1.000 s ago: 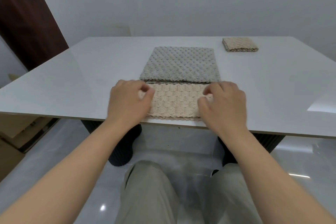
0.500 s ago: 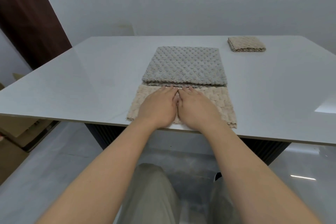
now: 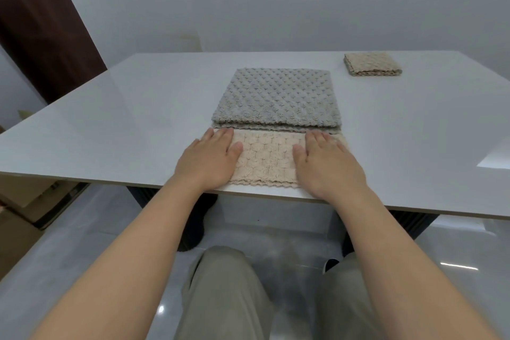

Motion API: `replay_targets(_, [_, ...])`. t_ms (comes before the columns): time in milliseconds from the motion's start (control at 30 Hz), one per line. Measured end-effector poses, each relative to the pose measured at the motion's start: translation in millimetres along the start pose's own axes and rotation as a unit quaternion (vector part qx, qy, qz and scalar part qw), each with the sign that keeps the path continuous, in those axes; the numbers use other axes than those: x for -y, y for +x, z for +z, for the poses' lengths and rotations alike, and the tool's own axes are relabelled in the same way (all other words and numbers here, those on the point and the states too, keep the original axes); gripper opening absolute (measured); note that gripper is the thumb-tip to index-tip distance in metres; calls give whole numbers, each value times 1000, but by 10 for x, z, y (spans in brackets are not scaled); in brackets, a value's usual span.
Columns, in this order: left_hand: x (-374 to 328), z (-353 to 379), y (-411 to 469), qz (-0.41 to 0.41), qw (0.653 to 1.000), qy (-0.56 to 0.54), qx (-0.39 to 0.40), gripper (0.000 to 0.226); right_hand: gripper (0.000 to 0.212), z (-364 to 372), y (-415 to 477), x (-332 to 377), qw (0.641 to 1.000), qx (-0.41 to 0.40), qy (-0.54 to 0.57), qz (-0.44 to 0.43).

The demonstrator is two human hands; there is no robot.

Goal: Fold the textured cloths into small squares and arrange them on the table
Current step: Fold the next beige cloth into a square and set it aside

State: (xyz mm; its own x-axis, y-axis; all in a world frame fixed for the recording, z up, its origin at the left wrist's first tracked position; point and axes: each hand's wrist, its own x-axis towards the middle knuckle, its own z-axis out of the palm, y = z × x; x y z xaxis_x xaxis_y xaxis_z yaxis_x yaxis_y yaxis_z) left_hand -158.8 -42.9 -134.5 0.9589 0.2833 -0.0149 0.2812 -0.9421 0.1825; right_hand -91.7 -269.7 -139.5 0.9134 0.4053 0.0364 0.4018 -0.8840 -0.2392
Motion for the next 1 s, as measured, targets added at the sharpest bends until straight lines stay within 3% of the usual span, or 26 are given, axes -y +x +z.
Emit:
replay_targets(333, [88, -43, -45, -55, 998, 34, 19, 71, 69, -103, -57, -162, 995, 21, 19, 90])
replay_targets(400, [26, -97, -60, -65, 997, 44, 4, 72, 67, -161, -56, -118, 995, -6, 13, 98])
replay_targets(533, [-347, -194, -51, 79, 994, 15, -77, 59, 54, -184, 21, 202, 995, -89, -18, -52])
replay_targets(667, [-513, -9, 20, 141, 990, -14, -21, 55, 50, -26, 85, 363, 990, -7, -9, -140])
replay_targets(1000, [-125, 4, -14, 69, 997, 24, 18, 61, 64, -63, 4, -47, 999, 33, -8, -35])
